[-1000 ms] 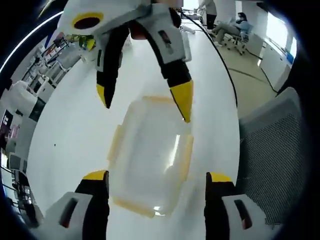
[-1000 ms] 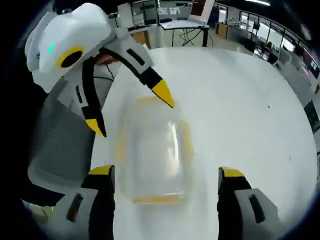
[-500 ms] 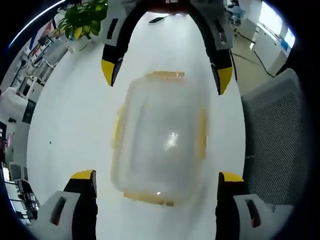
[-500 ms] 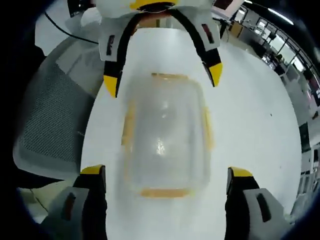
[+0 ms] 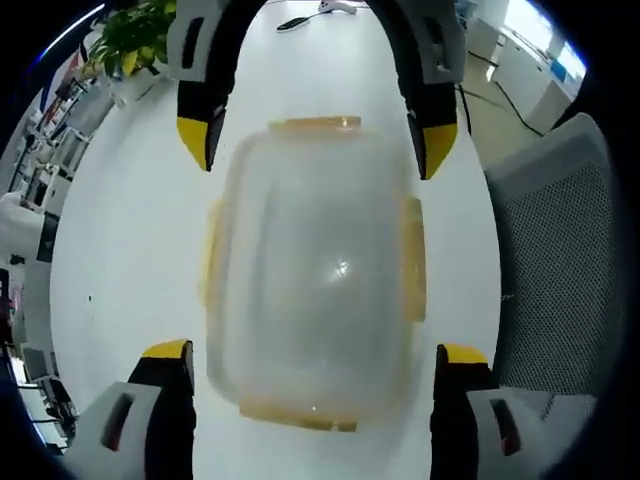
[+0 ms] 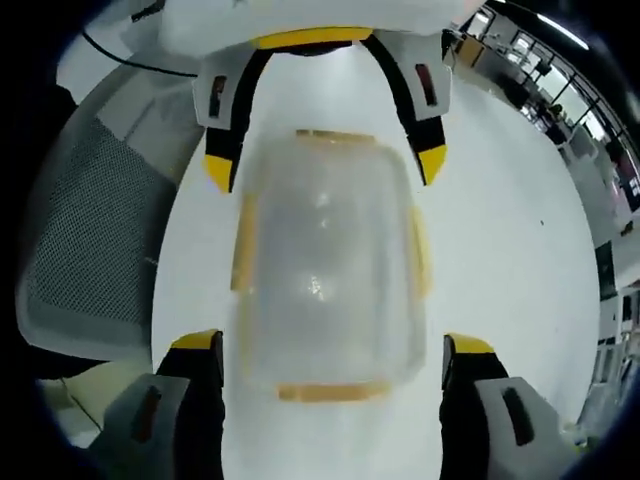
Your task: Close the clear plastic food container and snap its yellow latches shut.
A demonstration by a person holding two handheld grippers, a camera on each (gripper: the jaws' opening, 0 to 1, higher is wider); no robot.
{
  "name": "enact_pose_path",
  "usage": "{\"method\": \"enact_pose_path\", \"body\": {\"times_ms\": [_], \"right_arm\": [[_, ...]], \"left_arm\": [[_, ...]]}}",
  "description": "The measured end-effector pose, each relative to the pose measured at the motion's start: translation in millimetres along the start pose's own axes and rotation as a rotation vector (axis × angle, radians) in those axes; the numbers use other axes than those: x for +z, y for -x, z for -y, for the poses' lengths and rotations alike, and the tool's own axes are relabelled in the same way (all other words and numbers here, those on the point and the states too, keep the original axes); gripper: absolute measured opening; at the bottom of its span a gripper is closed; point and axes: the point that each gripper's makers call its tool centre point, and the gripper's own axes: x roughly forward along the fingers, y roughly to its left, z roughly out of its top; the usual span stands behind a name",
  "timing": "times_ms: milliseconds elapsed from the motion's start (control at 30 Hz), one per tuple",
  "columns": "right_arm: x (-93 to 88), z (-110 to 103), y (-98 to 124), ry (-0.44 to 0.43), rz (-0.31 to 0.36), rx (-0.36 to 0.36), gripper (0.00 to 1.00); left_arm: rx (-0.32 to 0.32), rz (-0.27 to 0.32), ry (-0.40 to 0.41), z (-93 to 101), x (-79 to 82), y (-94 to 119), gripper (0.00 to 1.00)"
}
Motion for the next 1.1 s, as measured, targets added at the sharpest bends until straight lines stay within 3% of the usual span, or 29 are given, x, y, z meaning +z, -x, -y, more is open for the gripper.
{"method": "enact_pose_path", "body": {"times_ms": [100,200,333,1100], "right_arm": [[-2.0,-1.6,-0.8,0.007,-0.012,0.007,0.84],[-3.5,-2.3,0.1,0.018,-0.026,0.015,0.75],[-3.4,-2.1,0.2,0.011,-0.022,0.019,0.74],[-0.7,-2.8,-2.1,0.014,-0.019,0.02,0.74]], "left_arm": [[-0.011,-0.007,0.013,1.3,-1.0,-1.5,0.9],[0.001,-0.019,-0.009,-0.2,-3.2,-3.0,0.88],[0.026,-0.039,-0.057,-6.1,-5.8,-4.6,0.83],[0.023,-0.054,-0.032,-2.3,-8.8,-5.0,0.82]]}}
